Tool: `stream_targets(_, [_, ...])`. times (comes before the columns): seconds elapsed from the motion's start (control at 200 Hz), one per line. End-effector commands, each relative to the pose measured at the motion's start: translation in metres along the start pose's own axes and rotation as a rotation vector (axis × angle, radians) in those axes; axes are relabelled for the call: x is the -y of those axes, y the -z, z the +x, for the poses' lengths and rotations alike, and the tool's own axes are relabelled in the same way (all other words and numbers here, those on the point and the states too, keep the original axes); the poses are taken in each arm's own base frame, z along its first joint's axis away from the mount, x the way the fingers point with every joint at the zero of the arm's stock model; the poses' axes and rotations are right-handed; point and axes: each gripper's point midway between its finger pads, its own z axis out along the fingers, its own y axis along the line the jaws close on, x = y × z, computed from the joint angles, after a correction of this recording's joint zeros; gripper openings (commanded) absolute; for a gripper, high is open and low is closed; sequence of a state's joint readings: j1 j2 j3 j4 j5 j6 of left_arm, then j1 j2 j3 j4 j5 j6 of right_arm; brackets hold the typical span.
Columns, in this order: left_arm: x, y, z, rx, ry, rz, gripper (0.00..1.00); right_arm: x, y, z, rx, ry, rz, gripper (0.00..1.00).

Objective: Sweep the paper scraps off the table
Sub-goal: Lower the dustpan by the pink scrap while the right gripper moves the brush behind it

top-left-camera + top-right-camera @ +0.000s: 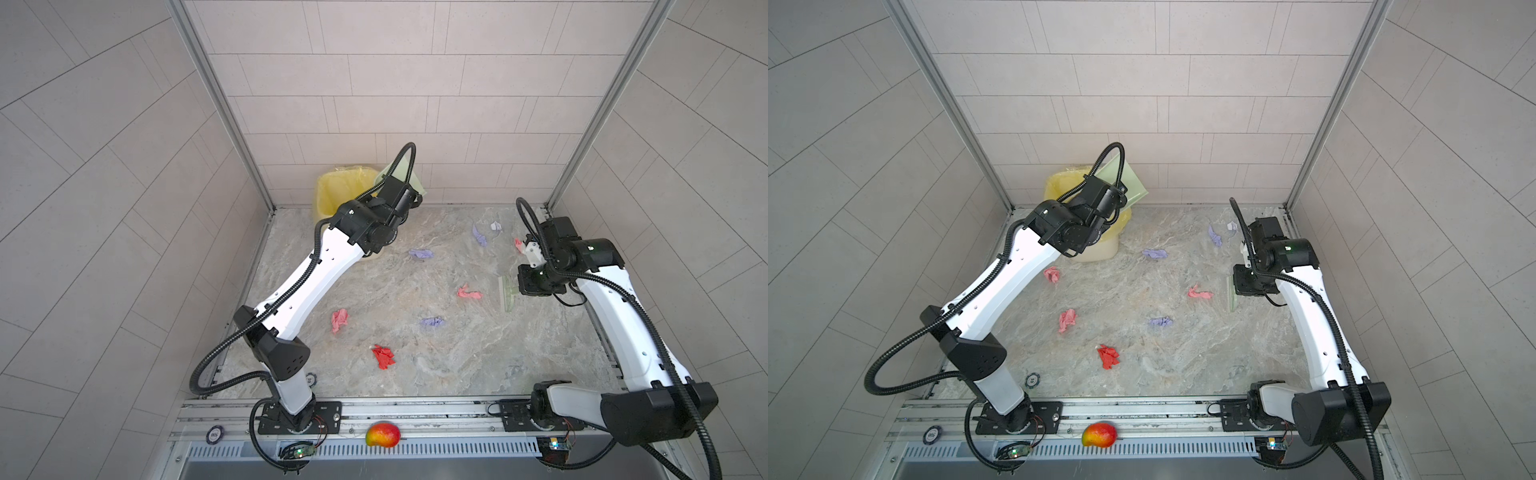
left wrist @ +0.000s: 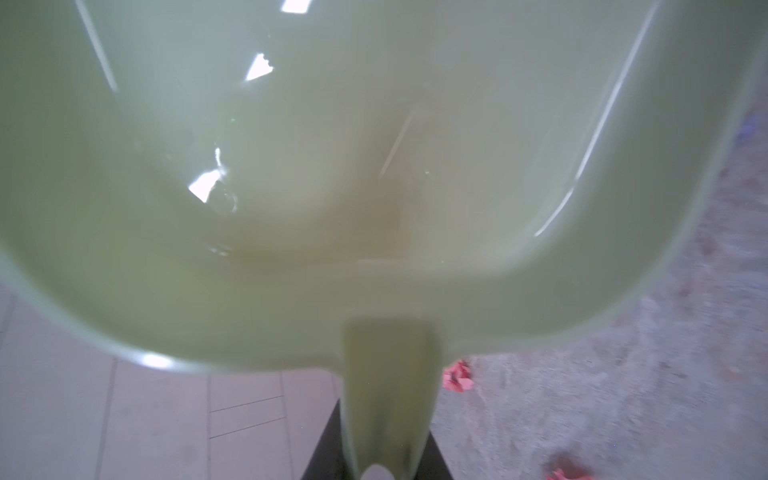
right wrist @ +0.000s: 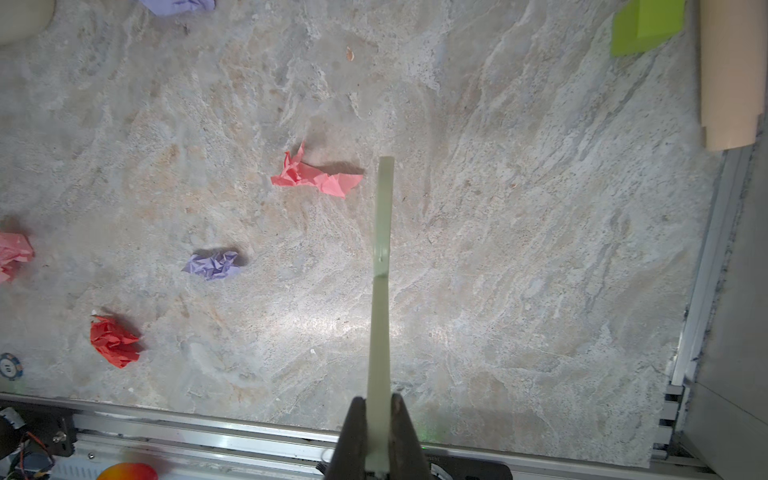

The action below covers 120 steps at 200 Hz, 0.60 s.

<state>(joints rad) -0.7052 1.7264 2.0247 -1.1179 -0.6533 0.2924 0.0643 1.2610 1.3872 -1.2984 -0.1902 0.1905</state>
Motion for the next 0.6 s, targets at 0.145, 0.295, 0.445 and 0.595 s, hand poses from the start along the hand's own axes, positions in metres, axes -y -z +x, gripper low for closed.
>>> stream_targets(0.145, [0.130, -0.005, 0.031, -0.125, 0.092, 0.502, 0.00, 0.005, -0.009, -0.013, -0.003, 0.067, 0.088, 0.00])
stream_targets(0.295, [0.182, -0.014, 0.043, -0.214, 0.050, 0.668, 0.00, -0.001, -0.016, -0.025, -0.001, 0.093, 0.099, 0.00])
stream_targets(0.445, [0.216, -0.028, 0.061, -0.309, -0.049, 0.742, 0.00, -0.007, -0.022, -0.038, -0.005, 0.103, 0.097, 0.00])
stream_targets(0.595, [0.237, -0.042, 0.084, -0.423, -0.166, 0.755, 0.00, -0.007, -0.028, -0.045, -0.013, 0.115, 0.103, 0.00])
